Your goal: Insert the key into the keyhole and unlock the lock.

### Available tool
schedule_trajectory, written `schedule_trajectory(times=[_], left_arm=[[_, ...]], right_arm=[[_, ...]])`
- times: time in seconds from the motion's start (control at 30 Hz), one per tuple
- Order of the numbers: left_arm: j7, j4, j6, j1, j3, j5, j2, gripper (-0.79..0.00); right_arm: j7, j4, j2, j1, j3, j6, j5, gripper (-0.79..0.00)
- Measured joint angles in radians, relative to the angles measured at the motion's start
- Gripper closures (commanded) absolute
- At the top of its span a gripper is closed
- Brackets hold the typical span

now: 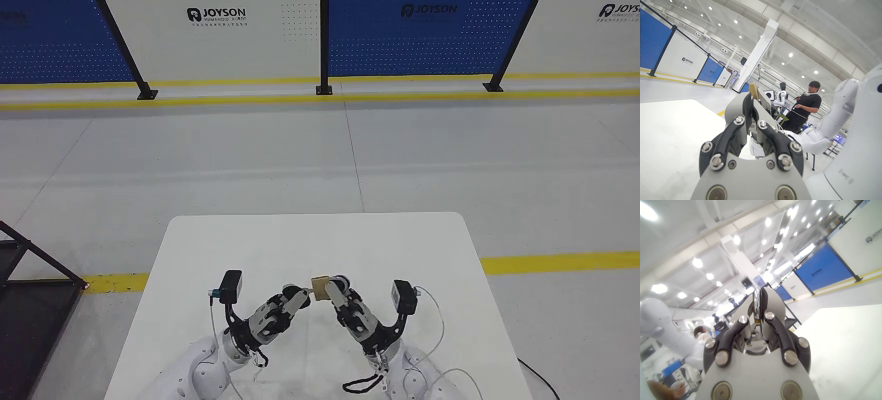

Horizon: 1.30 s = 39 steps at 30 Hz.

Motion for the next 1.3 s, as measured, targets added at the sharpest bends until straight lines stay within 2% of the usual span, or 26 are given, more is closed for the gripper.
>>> schedule_trajectory(times=[0.3,0.6,1.3], left_arm=[[-0.009,0.003,0.0,0.001,-0.008,0.009,-0.004,0.0],[0.014,0.006,0.026,0.007,-0.021,0.086,-0.016,0.0],[0.251,0.012,0.166,0.028,-0.028,0.389,-0.049,0.0]], right_arm=[[0.011,-0.003,0.002,-0.002,-0.002,0.01,-0.011,0.0],[0.008,-0.004,0.003,-0.005,-0.001,0.009,-0.013,0.0],[0.034,-0.012,0.008,-0.012,0.001,0.033,0.023,0.0]])
